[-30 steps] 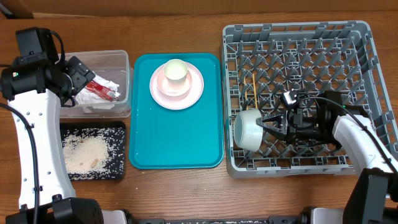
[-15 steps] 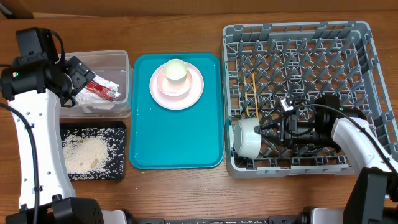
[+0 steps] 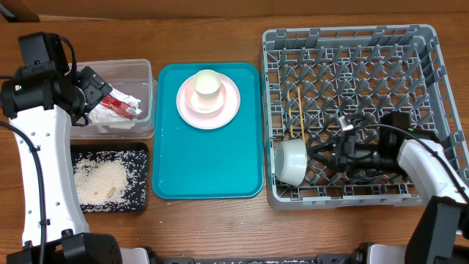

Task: Sort waste into correct bins and load items into the dishwasher
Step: 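Open the right gripper and release the bowl, then lift away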

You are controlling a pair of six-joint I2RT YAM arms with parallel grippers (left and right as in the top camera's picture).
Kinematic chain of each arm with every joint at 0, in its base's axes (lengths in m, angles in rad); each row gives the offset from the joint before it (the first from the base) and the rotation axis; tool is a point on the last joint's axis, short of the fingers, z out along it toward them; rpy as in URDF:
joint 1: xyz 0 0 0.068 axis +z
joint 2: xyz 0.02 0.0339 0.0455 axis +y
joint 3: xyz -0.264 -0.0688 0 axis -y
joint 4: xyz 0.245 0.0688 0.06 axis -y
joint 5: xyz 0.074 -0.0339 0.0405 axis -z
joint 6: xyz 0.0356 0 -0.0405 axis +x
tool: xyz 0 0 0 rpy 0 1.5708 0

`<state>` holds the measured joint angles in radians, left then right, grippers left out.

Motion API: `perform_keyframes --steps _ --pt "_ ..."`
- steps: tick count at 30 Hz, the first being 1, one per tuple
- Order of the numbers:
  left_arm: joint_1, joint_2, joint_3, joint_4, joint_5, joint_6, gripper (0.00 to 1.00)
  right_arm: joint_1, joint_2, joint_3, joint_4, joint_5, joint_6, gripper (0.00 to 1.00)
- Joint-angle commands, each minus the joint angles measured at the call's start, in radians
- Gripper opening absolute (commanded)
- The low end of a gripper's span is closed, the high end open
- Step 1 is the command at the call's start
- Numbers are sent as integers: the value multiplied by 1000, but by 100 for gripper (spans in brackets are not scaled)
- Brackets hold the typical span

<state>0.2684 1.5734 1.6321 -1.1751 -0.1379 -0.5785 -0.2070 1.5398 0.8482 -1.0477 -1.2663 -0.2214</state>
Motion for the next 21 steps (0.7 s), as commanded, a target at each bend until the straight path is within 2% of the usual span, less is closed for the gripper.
perform_keyframes --steps 1,8,12,16,21 --pt "0 3 19 1 8 -20 100 -65 -21 -4 -1 14 -10 12" --pt "0 3 19 1 8 -20 100 -154 -21 21 3 171 93 11" --pt "0 3 19 1 8 -20 100 -150 -22 150 -59 220 144 11" --pt "0 3 19 1 8 -20 100 -97 -41 278 -146 324 147 11" --pt "0 3 19 1 8 -20 100 81 -101 337 -143 541 254 9"
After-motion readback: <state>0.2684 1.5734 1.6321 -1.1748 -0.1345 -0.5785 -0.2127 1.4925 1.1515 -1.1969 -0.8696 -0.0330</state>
